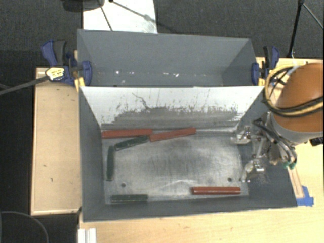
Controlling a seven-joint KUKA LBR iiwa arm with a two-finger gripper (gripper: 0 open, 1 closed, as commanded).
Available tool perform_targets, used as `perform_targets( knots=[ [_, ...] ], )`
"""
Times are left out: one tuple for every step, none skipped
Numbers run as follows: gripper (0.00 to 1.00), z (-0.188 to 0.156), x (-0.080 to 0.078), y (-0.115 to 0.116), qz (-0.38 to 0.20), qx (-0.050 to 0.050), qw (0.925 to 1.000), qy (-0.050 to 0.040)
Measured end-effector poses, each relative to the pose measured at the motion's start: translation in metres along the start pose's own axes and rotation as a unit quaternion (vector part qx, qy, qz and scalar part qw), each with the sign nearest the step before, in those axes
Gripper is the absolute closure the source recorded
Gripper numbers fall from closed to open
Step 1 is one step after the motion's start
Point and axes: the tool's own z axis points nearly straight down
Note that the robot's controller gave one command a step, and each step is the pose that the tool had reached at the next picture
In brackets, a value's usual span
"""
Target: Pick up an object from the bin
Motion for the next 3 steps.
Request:
perform_targets(
  knots=[
    [0.00,0.000,0.000,0.000,-0.001,0.000,1.0000,0.0000],
    [0.00,0.057,-0.001,0.016,-0.021,0.001,0.9998,-0.0030],
    [0.00,0.097,0.003,0.022,-0.014,-0.001,0.9999,0.0027]
  ],
)
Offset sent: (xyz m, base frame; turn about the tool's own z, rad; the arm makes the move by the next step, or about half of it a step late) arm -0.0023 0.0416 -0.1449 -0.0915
